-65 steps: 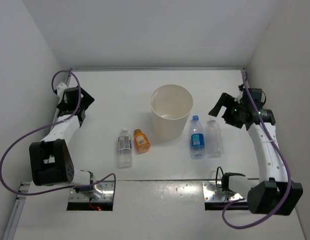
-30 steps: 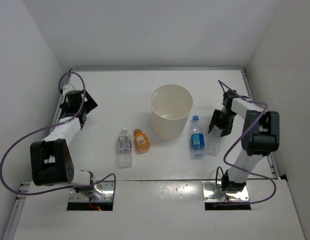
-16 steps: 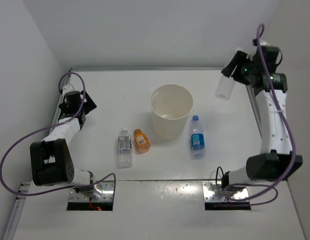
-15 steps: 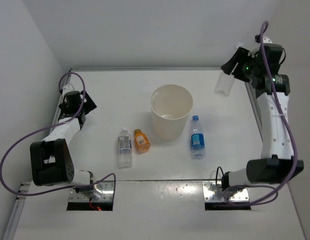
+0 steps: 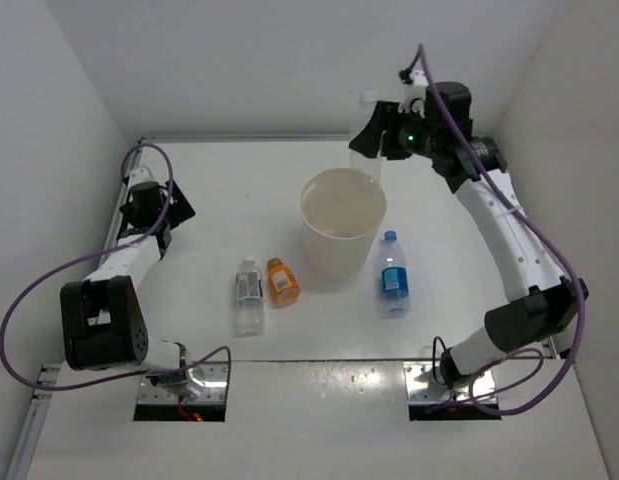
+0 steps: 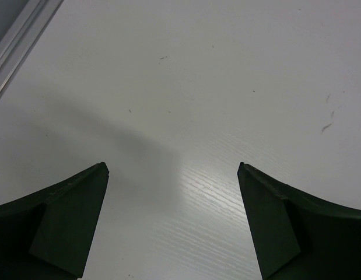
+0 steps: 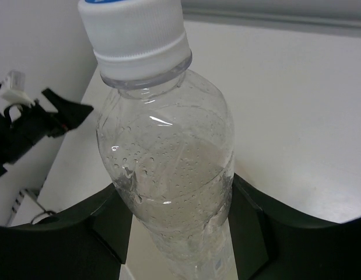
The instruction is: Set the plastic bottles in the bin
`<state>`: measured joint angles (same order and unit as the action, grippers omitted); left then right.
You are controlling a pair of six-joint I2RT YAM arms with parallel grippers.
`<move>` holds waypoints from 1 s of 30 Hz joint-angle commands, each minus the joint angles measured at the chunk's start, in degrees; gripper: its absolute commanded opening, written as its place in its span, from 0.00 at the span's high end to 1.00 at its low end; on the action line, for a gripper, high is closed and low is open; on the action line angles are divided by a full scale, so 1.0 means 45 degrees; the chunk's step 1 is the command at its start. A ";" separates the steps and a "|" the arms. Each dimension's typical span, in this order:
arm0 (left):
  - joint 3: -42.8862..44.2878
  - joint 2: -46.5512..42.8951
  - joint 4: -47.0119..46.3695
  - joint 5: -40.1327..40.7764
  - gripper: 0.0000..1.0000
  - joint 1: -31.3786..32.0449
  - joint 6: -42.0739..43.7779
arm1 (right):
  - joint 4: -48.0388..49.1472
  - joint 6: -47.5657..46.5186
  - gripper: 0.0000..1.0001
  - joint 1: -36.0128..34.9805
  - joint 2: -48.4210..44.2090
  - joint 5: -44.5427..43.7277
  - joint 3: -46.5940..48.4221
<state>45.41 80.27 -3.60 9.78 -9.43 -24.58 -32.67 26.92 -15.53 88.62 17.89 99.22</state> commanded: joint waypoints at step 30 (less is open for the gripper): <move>-0.1009 -0.0318 -0.0900 0.1127 0.00 -0.0131 -0.0612 | 0.0342 0.1440 0.00 -0.2410 -0.3223 -0.8877 -0.1537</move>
<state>40.99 80.47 -5.78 14.37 -9.43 -26.63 -34.52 29.56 -27.40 82.54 -10.85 94.65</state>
